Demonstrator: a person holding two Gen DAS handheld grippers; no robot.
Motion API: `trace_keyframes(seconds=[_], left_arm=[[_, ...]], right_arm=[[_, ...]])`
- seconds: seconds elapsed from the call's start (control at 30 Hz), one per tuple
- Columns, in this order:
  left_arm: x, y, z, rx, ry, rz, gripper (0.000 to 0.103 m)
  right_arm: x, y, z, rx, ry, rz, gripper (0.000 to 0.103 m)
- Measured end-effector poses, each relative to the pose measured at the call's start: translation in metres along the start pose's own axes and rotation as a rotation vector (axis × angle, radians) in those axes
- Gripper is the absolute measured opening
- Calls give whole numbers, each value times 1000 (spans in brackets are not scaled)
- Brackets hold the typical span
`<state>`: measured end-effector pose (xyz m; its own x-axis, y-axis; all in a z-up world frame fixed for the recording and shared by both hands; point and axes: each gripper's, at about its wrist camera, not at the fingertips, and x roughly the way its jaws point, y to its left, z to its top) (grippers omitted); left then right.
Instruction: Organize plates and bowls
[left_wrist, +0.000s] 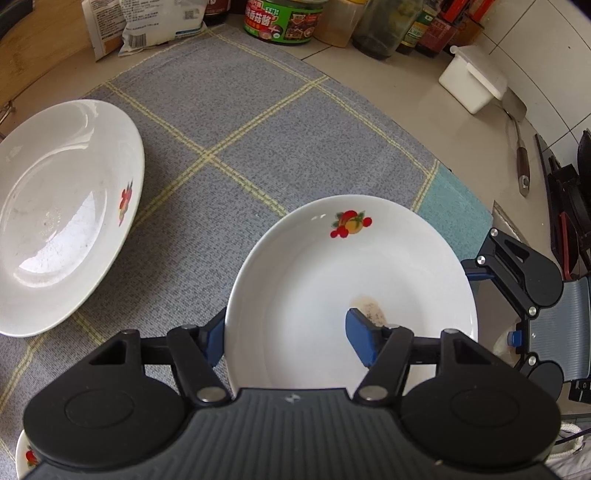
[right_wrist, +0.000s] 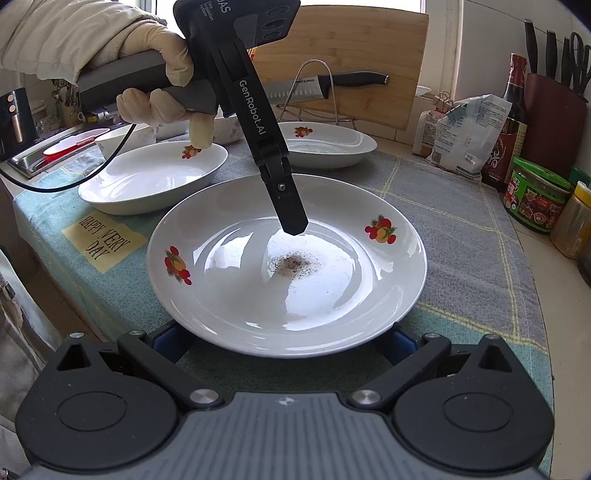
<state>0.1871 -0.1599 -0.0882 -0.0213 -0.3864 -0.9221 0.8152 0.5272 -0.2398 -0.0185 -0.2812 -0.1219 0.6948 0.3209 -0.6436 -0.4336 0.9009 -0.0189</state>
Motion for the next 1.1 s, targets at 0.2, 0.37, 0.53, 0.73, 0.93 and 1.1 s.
trace_keyframes(seconds=[0.2, 0.37, 0.53, 0.73, 0.93, 1.1], left_arm=[[1, 0, 1, 8, 2, -9, 64], [1, 2, 1, 10, 3, -19, 65], [2, 1, 2, 20, 9, -15, 65], [3, 0, 3, 21, 13, -14, 65], [-3, 1, 3, 15, -7, -22, 65], [-9, 0, 9, 18, -28, -29, 65]], right_arm=[[0, 1, 1, 1, 7, -3, 103], [1, 1, 2, 9, 8, -3, 103], [2, 0, 3, 10, 17, -1, 103], [1, -1, 7, 14, 29, 1, 103], [-2, -1, 12, 8, 38, -2, 103], [-3, -3, 15, 0, 51, -12, 103]])
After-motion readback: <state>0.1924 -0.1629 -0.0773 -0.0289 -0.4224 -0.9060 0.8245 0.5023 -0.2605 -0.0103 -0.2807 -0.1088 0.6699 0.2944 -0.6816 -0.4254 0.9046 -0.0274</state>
